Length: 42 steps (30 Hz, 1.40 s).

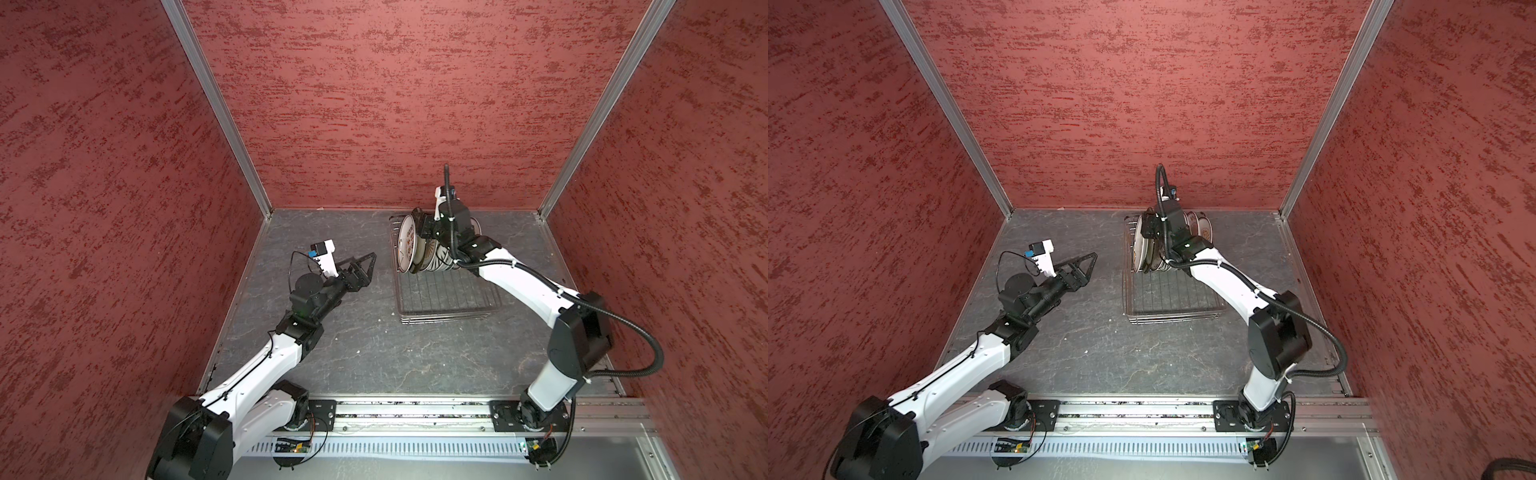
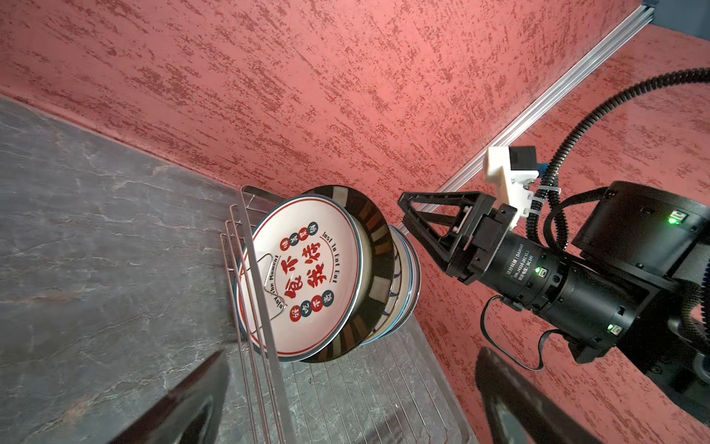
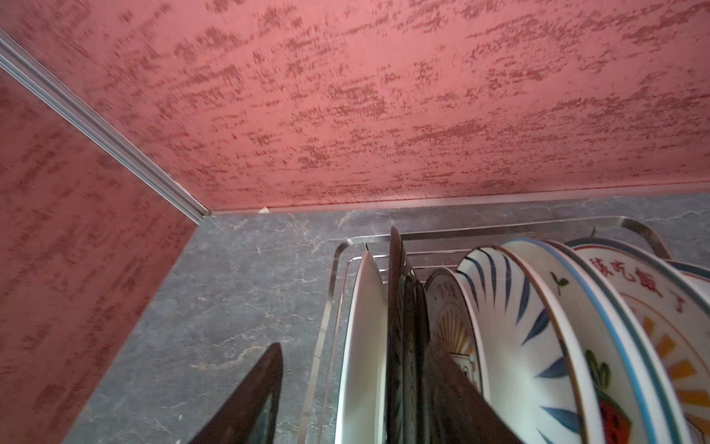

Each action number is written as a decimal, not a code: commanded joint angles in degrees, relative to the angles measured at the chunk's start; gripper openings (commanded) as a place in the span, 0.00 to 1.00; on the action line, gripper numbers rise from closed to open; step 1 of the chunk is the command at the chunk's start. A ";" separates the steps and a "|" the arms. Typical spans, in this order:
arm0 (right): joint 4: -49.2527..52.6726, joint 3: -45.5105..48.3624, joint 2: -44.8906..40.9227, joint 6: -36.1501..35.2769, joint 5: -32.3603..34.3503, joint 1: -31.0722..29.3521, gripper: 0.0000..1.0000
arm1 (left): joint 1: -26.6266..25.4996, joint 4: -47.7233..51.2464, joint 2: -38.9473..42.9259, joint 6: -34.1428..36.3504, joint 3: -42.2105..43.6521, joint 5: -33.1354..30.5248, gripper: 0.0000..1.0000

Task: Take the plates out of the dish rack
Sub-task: 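Raise the right gripper over the rack while the left gripper moves toward the rack, then lower the right gripper onto the dark brown striped plate and grasp its rim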

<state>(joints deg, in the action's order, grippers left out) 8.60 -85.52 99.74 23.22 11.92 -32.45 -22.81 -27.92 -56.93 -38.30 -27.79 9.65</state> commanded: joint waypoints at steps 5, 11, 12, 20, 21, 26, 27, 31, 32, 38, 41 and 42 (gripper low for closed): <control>14.67 -13.03 8.81 -1.61 11.94 -1.72 0.51 | -0.92 -2.08 -2.93 -1.15 -0.07 -0.64 0.99; 19.54 -17.85 13.48 -0.64 14.83 -1.89 0.47 | -1.19 -4.82 -5.16 -1.90 -0.16 0.80 0.99; 20.22 -18.57 14.07 -0.61 14.84 -1.92 0.46 | -1.19 -5.22 -5.44 -2.05 -0.07 0.81 0.99; 23.74 -22.61 18.01 -1.09 16.12 -1.97 0.24 | -1.31 -7.24 -7.23 -3.29 0.34 1.16 0.99; 23.83 -22.59 18.05 -1.03 16.20 -1.96 0.24 | -1.38 -7.64 -7.43 -3.42 0.45 1.27 0.99; 23.91 -22.93 17.93 -1.52 16.76 -2.01 0.22 | -1.36 -8.02 -7.84 -3.78 0.41 0.99 0.99; 24.06 -23.14 18.02 -1.65 16.79 -2.05 0.21 | -1.36 -8.03 -7.85 -3.75 0.46 0.98 0.99; 24.89 -23.97 18.02 -1.95 17.31 -2.01 0.17 | -1.36 -7.44 -7.94 -3.80 0.28 0.93 0.99; 25.05 -24.23 18.10 -2.09 17.49 -2.01 0.15 | -1.36 -7.24 -7.94 -3.85 0.21 0.82 0.99; 26.86 -27.22 18.94 -3.29 18.54 -2.49 0.08 | -1.36 -7.15 -7.68 -4.13 0.80 0.03 0.99; 28.43 -29.94 19.91 -4.25 19.90 -2.82 0.05 | -1.36 -7.29 -7.50 -4.15 1.03 -0.41 0.99; 28.80 -30.80 20.12 -4.64 20.40 -2.96 0.05 | -1.34 -7.23 -7.50 -4.19 1.07 -0.51 0.99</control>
<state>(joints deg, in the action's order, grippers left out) 37.21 -112.81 119.07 17.69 29.41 -34.89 -23.86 -34.35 -64.55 -42.02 -27.53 9.98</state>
